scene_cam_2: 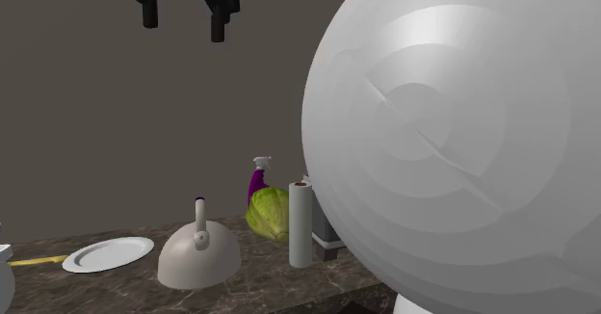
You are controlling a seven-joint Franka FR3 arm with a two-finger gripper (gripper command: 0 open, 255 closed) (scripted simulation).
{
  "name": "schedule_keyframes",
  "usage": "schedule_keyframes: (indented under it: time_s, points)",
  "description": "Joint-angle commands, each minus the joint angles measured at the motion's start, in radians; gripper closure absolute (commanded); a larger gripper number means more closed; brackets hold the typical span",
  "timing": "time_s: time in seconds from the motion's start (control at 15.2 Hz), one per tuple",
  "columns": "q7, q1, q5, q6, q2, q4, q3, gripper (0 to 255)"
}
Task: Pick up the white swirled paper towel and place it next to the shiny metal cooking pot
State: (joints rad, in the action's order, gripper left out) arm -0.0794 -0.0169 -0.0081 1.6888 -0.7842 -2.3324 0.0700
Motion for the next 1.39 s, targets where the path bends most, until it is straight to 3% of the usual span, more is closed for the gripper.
schedule_keyframes:
  time_s: [0.0,0.66,1.32]
  points:
    - [0.0,0.0,0.0,0.0,0.0,0.0,0.0,0]
    - [-0.354,-0.015,-0.12,0.207,0.058,-0.154,-0.233,0]
    - [-0.72,-0.001,-0.18,0.441,0.309,-0.138,-0.482,0]
